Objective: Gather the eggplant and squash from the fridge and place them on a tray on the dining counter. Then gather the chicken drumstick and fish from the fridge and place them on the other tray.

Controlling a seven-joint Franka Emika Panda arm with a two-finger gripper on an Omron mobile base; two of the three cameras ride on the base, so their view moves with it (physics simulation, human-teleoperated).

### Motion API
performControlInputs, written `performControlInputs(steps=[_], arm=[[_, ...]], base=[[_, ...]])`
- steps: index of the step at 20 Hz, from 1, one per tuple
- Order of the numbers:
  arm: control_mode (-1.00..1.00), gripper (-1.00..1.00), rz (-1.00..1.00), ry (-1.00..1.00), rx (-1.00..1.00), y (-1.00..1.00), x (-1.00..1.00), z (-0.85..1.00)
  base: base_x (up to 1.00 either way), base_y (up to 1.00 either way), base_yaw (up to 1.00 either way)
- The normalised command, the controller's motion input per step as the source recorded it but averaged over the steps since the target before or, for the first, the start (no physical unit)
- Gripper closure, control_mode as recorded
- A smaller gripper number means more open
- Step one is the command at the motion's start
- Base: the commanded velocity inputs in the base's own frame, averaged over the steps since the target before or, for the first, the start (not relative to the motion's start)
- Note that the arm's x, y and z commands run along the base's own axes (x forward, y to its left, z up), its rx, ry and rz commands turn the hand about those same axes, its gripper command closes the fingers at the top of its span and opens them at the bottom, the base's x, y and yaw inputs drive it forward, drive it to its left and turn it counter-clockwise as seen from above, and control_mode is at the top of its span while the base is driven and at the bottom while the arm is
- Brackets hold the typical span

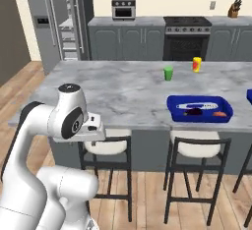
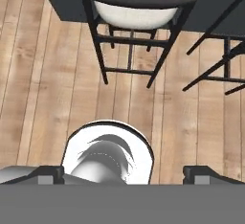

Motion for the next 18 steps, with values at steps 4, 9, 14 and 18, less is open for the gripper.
performControlInputs(steps=[4,9,14,18], arm=[[1.00,-1.00,0.00,0.00,0.00,0.00,0.00,0.00],[1.00,-1.00,0.00,0.00,0.00,0.00,0.00,0.00],[1.00,-1.00,0.00,0.00,0.00,0.00,0.00,0.00],[1.00,-1.00,0.00,0.00,0.00,0.00,0.00,0.00]], base=[[0.07,1.00,-0.18],[0.19,1.00,-0.16],[0.39,1.00,-0.16],[0.24,1.00,-0.03]])
